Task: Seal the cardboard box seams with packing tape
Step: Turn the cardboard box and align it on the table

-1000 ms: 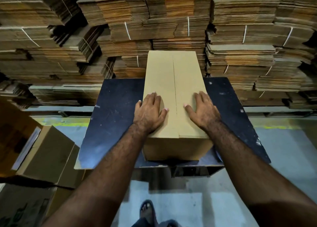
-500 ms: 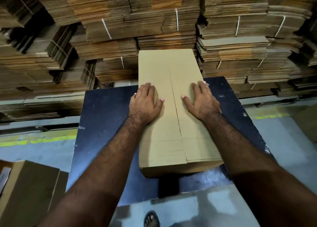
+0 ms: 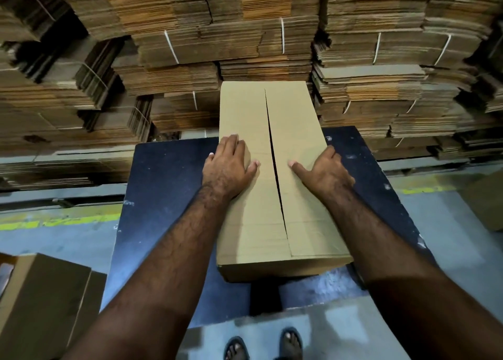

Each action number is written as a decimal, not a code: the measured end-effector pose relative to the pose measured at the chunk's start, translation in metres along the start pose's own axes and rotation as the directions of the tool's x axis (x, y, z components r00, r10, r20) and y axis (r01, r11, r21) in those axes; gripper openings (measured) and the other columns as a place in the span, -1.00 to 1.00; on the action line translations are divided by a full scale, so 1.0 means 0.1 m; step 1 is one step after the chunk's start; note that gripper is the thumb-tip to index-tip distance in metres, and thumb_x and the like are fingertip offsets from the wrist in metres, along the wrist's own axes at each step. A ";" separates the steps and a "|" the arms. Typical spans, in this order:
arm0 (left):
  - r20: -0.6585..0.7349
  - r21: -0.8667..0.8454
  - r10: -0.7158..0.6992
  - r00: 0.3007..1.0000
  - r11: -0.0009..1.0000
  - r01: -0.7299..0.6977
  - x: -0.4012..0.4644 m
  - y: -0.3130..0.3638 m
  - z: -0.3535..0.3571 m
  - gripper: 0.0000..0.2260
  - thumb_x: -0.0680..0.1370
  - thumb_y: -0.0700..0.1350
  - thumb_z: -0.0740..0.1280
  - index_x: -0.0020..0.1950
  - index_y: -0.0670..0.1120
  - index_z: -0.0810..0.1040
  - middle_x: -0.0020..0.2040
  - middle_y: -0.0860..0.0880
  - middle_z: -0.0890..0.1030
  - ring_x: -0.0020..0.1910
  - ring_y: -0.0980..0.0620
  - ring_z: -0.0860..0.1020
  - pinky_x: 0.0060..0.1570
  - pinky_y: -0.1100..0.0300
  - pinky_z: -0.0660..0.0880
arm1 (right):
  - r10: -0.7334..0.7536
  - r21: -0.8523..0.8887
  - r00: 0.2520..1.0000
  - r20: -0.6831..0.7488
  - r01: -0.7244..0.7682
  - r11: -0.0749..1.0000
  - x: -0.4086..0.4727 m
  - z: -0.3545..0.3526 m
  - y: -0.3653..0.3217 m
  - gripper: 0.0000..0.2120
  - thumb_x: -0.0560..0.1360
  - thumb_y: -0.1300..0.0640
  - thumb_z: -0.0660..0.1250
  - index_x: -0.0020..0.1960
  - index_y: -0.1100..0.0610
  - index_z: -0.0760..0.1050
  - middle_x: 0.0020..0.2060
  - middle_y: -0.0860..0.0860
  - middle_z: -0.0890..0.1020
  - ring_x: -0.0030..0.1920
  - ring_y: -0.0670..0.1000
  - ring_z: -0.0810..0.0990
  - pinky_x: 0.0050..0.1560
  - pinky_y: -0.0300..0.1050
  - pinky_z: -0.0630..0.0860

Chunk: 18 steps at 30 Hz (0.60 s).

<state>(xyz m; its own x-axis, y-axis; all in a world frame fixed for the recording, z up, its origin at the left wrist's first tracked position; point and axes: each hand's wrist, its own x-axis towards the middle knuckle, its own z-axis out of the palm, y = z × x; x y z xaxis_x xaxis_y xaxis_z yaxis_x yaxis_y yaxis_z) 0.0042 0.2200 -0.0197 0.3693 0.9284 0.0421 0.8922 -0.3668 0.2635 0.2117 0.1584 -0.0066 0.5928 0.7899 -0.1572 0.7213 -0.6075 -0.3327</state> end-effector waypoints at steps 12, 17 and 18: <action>-0.348 -0.029 -0.196 0.917 0.980 0.199 -1.03 -0.45 -0.07 -0.41 0.52 0.22 0.14 0.25 -0.25 0.53 0.21 -0.28 0.50 0.16 -0.31 0.42 0.06 -0.19 0.50 | -0.539 0.010 0.815 0.212 0.550 0.835 0.15 0.06 -0.58 -0.05 0.33 -0.38 0.41 0.54 0.03 0.15 0.44 0.08 0.24 0.43 0.15 0.27 0.40 0.26 0.18; -0.402 0.158 -0.263 0.877 0.923 0.350 -1.31 -0.11 0.01 -0.51 0.54 0.14 0.22 0.06 -0.32 0.53 0.00 -0.31 0.51 -0.01 -0.30 0.45 -0.05 -0.12 0.45 | -0.637 -0.292 0.739 0.218 0.672 0.680 0.05 -0.03 -1.08 -0.24 0.35 -0.33 0.42 0.44 -0.02 0.34 0.38 0.08 0.38 0.38 0.14 0.33 0.29 0.24 0.24; -0.399 0.191 -0.268 0.877 0.911 0.365 -1.30 -0.07 -0.04 -0.53 0.54 0.13 0.22 0.01 -0.30 0.54 -0.04 -0.30 0.51 -0.03 -0.29 0.46 -0.09 -0.10 0.44 | -0.650 -0.316 0.737 0.186 0.672 0.670 -0.05 -0.09 -1.10 -0.29 0.38 -0.30 0.42 0.42 -0.01 0.37 0.37 0.07 0.39 0.36 0.13 0.33 0.29 0.23 0.25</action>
<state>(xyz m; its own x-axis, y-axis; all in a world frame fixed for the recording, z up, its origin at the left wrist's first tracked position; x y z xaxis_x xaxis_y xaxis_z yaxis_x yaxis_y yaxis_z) -0.0511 0.1020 -0.0233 -0.0188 0.9362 0.3510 0.9974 -0.0069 0.0718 0.1327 0.2201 0.0394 -0.0991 0.9924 -0.0728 0.9947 0.0968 -0.0351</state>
